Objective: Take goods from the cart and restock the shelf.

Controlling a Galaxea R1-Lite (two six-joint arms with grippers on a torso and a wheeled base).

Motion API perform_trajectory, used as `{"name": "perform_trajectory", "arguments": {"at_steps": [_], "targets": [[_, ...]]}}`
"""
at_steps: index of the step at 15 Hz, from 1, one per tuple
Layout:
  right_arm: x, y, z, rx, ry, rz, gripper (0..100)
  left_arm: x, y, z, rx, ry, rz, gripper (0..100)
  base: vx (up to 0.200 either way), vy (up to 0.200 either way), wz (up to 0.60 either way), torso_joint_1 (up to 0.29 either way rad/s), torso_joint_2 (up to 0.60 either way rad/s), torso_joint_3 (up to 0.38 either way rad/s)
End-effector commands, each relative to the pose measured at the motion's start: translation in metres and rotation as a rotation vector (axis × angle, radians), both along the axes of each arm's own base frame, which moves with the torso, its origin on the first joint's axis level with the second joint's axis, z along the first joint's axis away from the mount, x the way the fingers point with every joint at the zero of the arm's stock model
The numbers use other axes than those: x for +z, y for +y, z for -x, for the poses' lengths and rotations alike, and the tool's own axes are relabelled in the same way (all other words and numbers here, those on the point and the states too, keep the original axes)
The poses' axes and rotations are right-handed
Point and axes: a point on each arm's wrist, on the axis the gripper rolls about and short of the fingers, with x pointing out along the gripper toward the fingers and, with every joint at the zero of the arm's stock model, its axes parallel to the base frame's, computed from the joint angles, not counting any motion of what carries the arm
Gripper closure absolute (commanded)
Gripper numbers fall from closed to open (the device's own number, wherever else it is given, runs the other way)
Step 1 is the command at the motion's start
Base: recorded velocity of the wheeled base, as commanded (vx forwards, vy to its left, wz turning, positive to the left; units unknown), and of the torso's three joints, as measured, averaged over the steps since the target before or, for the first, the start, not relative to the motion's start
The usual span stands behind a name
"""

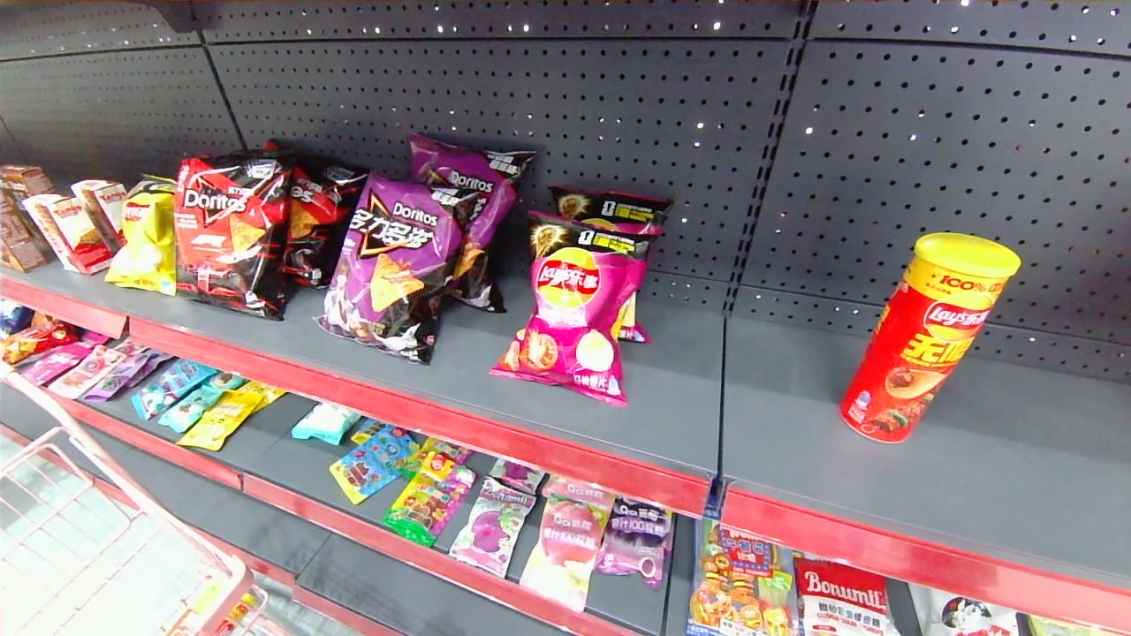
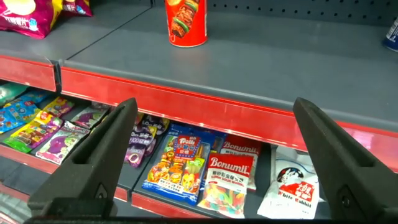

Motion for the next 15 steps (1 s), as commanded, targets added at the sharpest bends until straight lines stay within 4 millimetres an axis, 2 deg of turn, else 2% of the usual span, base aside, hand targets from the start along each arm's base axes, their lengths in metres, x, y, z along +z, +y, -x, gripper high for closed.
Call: {"name": "perform_trajectory", "arguments": {"at_steps": [1,3,5,7,10,11,13,15], "targets": [[0.0,0.0,0.0,0.0,-0.001,0.001,0,-0.063,0.046,-0.043,0.004,0.404,0.115,0,0.0,0.0,0.0,0.0,0.0,0.0],[0.0,0.0,0.0,0.0,-0.001,0.004,0,-0.108,0.065,-0.057,0.013,0.551,0.133,0,0.0,0.0,0.0,0.0,0.0,0.0],[0.0,0.0,0.0,0.0,-0.001,0.005,0,-0.133,0.07,-0.065,-0.011,0.582,0.141,0,0.0,0.0,0.0,0.0,0.0,0.0],[0.0,0.0,0.0,0.0,-0.001,0.005,0,-0.166,0.075,-0.073,-0.114,0.667,0.12,0,0.0,0.0,0.0,0.0,0.0,0.0],[0.0,0.0,0.0,0.0,-0.001,0.005,0,-0.187,0.081,-0.078,-0.23,0.737,0.119,0,0.0,0.0,0.0,0.0,0.0,0.0],[0.0,0.0,0.0,0.0,-0.001,0.005,0,-0.202,0.091,-0.084,-0.254,0.757,0.108,0,0.0,0.0,0.0,0.0,0.0,0.0],[0.0,0.0,0.0,0.0,-0.001,0.002,0,-0.223,0.103,-0.093,-0.282,0.765,0.085,0,0.0,0.0,0.0,0.0,0.0,0.0],[0.0,0.0,0.0,0.0,-0.001,0.001,0,-0.236,0.105,-0.099,-0.327,0.737,0.088,0,0.0,0.0,0.0,0.0,0.0,0.0]]}}
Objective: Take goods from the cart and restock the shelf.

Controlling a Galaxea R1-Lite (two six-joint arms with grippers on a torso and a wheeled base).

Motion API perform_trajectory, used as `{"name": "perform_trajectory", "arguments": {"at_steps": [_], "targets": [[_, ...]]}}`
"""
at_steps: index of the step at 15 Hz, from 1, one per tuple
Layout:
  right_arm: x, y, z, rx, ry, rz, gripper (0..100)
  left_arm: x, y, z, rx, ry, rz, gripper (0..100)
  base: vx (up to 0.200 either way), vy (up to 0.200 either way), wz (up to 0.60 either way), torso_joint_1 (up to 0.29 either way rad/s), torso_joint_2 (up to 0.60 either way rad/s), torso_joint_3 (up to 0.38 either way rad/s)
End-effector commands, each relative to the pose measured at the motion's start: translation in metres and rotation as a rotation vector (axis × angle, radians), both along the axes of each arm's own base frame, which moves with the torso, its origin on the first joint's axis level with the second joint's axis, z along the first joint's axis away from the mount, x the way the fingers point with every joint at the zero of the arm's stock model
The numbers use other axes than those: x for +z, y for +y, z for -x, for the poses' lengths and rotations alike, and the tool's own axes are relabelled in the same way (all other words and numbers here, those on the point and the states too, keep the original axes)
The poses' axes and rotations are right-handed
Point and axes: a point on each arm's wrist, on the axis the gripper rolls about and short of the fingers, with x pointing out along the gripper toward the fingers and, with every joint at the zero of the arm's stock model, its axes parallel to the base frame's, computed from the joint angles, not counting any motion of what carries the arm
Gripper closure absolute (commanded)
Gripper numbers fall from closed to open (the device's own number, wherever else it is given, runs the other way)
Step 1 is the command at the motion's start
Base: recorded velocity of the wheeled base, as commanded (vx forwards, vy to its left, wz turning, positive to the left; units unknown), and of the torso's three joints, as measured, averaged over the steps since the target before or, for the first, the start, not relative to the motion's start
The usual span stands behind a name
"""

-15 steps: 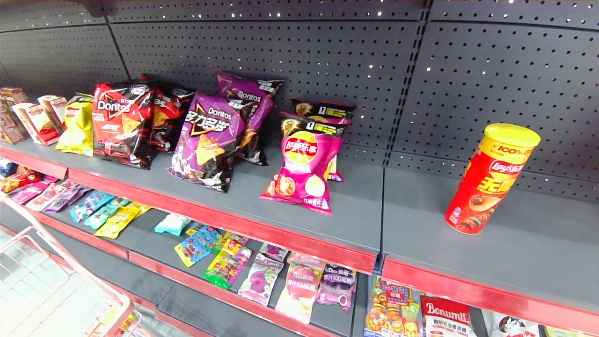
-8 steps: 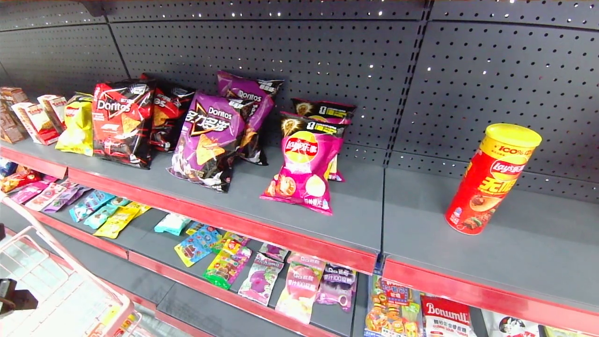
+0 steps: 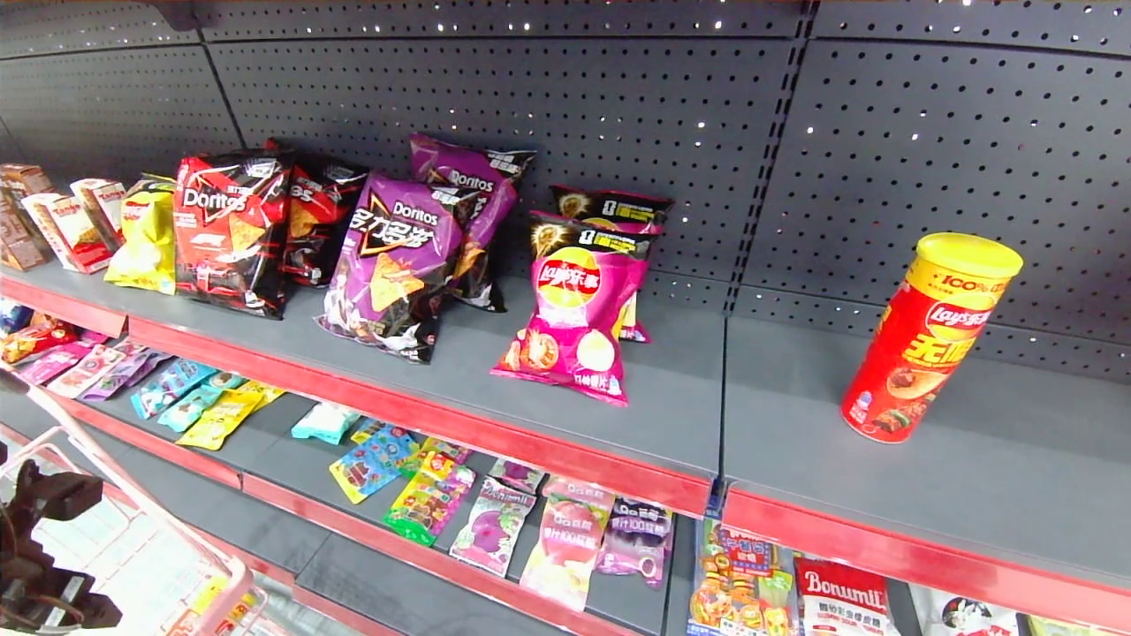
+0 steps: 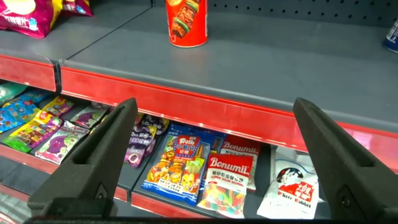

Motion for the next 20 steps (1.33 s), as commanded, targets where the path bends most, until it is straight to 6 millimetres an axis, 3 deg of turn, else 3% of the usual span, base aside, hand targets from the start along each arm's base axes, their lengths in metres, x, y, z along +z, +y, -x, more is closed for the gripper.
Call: {"name": "perform_trajectory", "arguments": {"at_steps": [1,6,12,20], "targets": [[0.0,0.0,0.0,0.0,-0.001,0.0,0,-0.026,0.002,-0.001,-0.017,0.068,0.067,0,0.0,0.0,0.0,0.0,0.0,0.0],[0.0,0.0,0.0,0.0,-0.001,-0.002,0,-0.039,0.006,-0.002,-0.013,0.097,0.083,0,0.0,0.0,0.0,0.0,0.0,0.0],[0.0,0.0,0.0,0.0,-0.001,-0.002,0,-0.041,0.02,0.002,0.024,0.089,0.062,0,0.0,0.0,0.0,-0.118,0.28,0.149],[0.0,0.0,0.0,-0.002,-0.001,-0.002,0,-0.052,0.032,0.006,0.048,0.102,0.067,0,0.0,0.0,0.0,-0.003,0.01,0.005]]}}
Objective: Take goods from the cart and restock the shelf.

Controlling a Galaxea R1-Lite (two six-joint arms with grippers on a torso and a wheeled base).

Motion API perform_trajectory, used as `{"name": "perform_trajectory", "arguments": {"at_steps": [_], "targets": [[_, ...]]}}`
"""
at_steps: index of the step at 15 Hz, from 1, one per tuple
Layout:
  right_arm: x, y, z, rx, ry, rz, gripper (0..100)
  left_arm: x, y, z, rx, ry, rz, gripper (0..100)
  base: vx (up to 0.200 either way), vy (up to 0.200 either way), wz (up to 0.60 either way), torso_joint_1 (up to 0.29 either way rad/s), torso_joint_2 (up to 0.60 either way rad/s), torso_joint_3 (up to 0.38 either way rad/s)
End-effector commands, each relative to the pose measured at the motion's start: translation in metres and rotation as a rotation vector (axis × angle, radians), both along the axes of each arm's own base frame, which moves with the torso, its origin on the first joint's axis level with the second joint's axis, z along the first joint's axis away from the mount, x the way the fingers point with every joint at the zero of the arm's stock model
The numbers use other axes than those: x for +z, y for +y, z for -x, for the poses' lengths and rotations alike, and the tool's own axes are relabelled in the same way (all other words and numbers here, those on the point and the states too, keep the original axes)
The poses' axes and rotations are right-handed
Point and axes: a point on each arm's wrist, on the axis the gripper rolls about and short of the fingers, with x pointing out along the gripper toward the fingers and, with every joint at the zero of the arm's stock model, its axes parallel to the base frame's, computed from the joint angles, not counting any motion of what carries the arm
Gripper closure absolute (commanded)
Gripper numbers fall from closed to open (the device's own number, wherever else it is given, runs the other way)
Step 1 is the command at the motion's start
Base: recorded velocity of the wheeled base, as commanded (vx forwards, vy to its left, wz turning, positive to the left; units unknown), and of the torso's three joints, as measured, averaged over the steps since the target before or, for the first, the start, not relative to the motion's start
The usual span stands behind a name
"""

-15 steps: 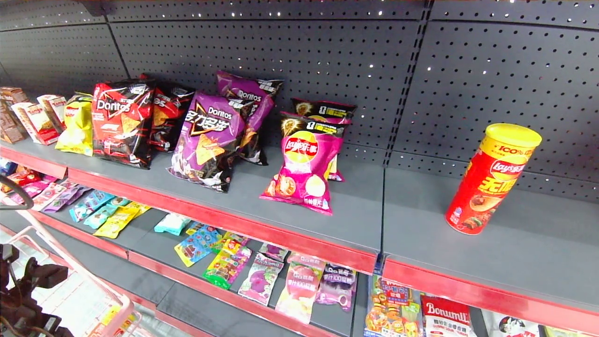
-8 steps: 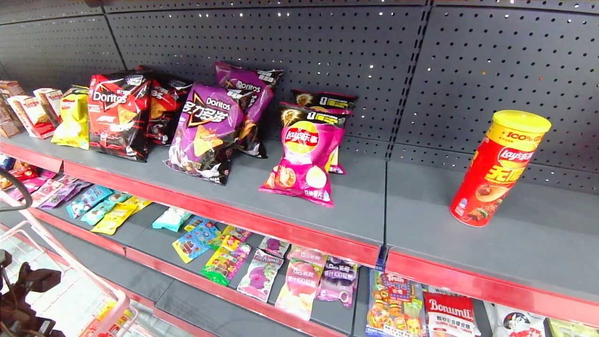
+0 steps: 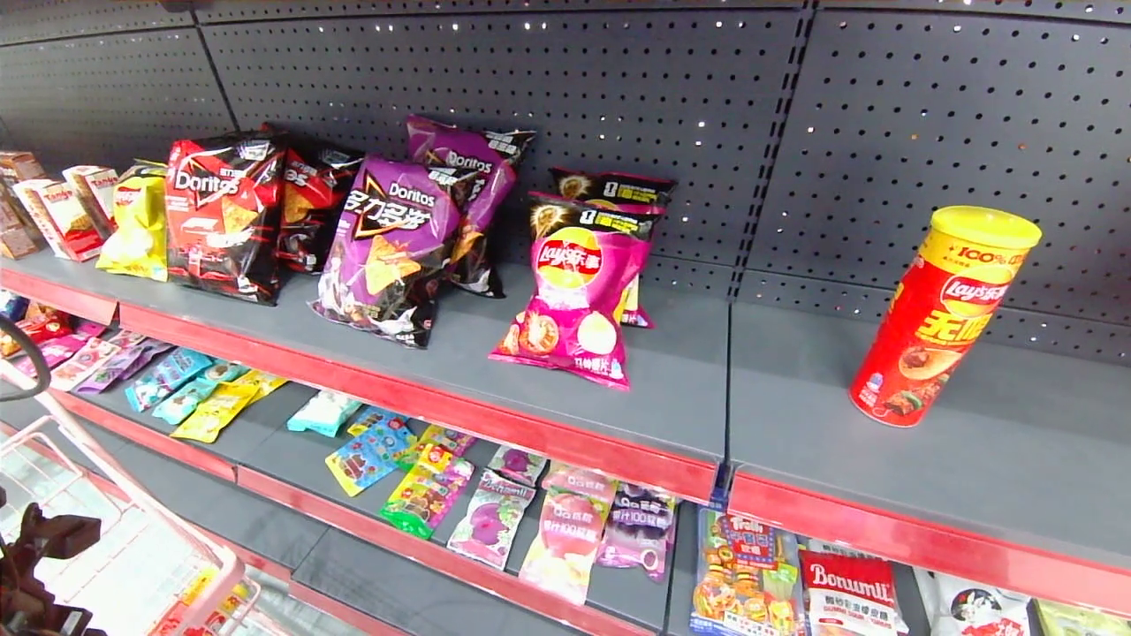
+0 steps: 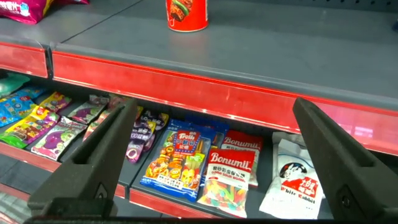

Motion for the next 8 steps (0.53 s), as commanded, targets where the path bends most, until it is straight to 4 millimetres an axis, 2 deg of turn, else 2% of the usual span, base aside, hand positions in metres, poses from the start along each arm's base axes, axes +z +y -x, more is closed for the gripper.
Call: {"name": "perform_trajectory", "arguments": {"at_steps": [1,3,8], "targets": [[0.0,0.0,0.0,-0.001,-0.001,0.0,0,-0.0074,0.0006,-0.0003,-0.005,0.003,0.006,0,0.0,0.0,0.0,0.0,0.0,0.0],[0.0,0.0,0.0,-0.001,-0.001,0.0,0,-0.0097,0.0011,-0.0008,-0.011,0.003,0.004,0,0.0,0.0,0.0,-0.107,0.23,0.132],[0.0,0.0,0.0,-0.001,-0.001,0.002,0,-0.0115,-0.0008,-0.0049,-0.037,0.003,0.004,0,0.0,0.0,0.0,-0.181,0.42,0.23]]}}
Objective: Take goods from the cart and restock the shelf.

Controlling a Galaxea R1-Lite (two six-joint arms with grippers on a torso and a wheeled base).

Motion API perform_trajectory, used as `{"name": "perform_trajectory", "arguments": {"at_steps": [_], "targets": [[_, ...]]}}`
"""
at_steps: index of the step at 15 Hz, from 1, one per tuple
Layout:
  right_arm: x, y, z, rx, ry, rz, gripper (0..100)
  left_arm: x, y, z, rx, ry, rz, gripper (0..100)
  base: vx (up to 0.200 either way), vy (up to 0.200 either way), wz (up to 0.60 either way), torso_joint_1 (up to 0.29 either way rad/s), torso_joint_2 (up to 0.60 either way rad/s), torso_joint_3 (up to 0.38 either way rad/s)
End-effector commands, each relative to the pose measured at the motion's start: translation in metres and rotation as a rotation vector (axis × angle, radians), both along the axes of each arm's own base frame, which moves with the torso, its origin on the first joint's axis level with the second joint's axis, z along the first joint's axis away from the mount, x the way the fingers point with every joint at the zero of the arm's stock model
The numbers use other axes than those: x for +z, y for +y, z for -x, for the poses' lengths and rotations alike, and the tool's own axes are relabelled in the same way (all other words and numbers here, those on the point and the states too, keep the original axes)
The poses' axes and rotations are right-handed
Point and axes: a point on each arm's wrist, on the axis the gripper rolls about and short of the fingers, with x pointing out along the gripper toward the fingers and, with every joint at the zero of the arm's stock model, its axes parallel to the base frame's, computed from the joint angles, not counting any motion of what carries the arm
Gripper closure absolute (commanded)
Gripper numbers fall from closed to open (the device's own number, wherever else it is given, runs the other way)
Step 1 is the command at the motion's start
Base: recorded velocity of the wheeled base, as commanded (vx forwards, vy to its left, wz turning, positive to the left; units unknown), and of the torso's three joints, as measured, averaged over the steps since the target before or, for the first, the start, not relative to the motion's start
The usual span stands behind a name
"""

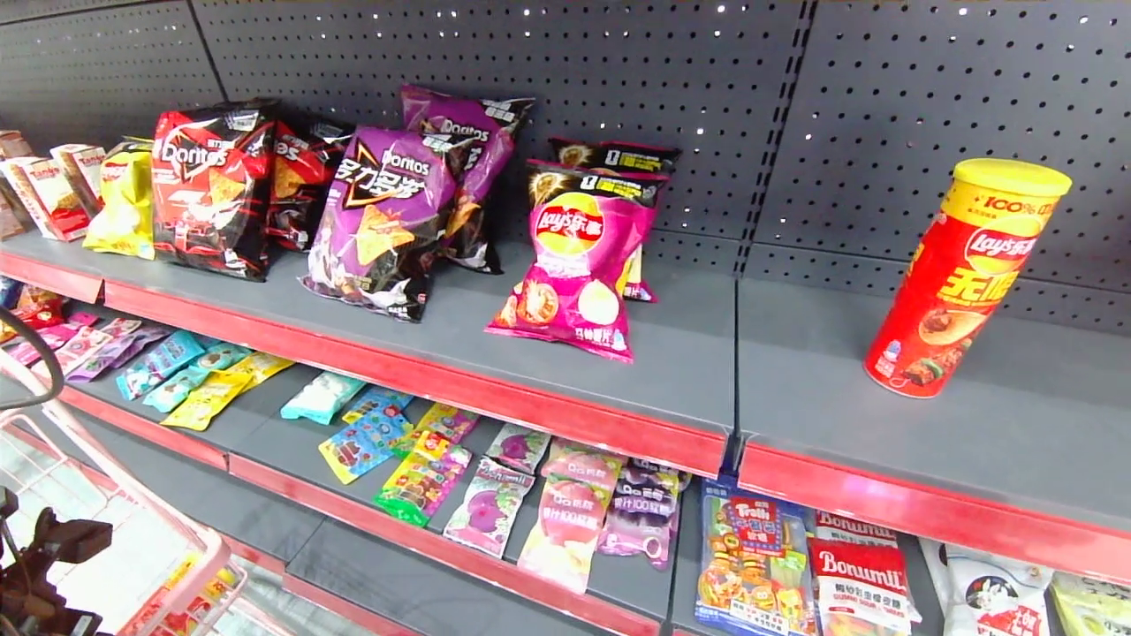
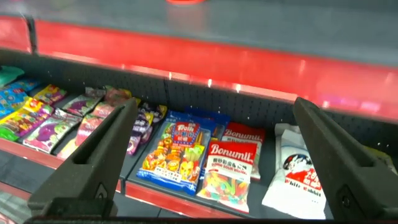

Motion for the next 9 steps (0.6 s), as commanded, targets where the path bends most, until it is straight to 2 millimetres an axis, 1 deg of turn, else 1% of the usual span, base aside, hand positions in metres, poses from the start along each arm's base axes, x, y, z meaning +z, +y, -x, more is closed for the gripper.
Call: {"name": "perform_trajectory", "arguments": {"at_steps": [1,2,4,6,9], "targets": [[0.0,0.0,0.0,0.0,0.0,0.002,0,-0.001,-0.002,-0.004,-0.018,-0.003,0.0,0,0.0,0.0,0.0,-0.207,0.49,0.271],[0.0,0.0,0.0,0.0,0.0,0.002,0,-0.002,-0.005,-0.007,-0.032,-0.005,0.006,0,0.0,0.0,0.0,-0.129,0.32,0.173],[0.0,0.0,0.0,0.0,0.0,0.002,0,-0.002,-0.01,-0.015,-0.076,-0.048,0.028,0,0.0,0.0,0.0,-0.056,0.13,0.076],[0.0,0.0,0.0,0.0,0.0,0.002,0,-0.004,-0.019,-0.026,-0.147,-0.089,0.042,0,0.0,0.0,0.0,-0.011,0.03,0.018],[0.0,0.0,0.0,0.0,0.0,0.005,0,-0.011,-0.028,-0.032,-0.187,-0.078,0.073,0,0.0,0.0,0.0,0.0,0.0,0.0]]}}
